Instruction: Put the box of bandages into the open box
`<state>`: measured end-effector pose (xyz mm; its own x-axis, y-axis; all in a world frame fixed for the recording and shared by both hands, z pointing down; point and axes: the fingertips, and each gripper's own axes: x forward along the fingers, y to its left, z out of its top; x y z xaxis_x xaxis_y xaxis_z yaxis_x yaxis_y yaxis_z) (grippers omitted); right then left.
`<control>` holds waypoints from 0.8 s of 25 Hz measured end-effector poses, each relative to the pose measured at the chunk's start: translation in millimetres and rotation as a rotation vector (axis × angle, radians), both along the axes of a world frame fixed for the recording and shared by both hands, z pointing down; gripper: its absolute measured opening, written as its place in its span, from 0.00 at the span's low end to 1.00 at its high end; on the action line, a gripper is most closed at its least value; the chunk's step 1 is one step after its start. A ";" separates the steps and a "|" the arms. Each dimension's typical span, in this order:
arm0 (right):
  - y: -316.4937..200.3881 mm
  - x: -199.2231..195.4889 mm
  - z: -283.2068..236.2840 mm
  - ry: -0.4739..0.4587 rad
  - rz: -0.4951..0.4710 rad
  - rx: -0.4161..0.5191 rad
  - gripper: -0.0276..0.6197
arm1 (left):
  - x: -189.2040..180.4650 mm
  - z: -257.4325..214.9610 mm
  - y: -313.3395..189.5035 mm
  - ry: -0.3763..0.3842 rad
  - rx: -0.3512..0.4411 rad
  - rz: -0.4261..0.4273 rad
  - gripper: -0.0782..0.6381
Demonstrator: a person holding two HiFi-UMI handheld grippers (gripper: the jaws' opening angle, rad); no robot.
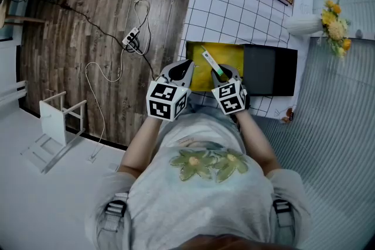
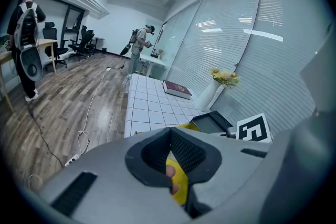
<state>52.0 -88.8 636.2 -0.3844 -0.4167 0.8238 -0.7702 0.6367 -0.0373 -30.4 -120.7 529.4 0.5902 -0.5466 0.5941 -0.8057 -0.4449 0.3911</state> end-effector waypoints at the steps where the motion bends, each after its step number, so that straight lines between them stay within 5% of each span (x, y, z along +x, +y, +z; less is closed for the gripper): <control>1: -0.2 0.0 0.2 0.001 -0.001 -0.001 0.18 | -0.6 0.6 -0.4 0.000 -0.001 -0.001 0.12; 20: -10.0 -1.0 -36.2 -0.035 0.054 0.085 0.23 | -9.4 -11.9 -3.5 0.008 0.026 0.005 0.12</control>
<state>51.0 -98.8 600.0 -0.3872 -0.5052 0.7712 -0.8026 0.5963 -0.0123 -39.7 -124.2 517.5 0.5975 -0.5592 0.5747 -0.8004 -0.4588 0.3858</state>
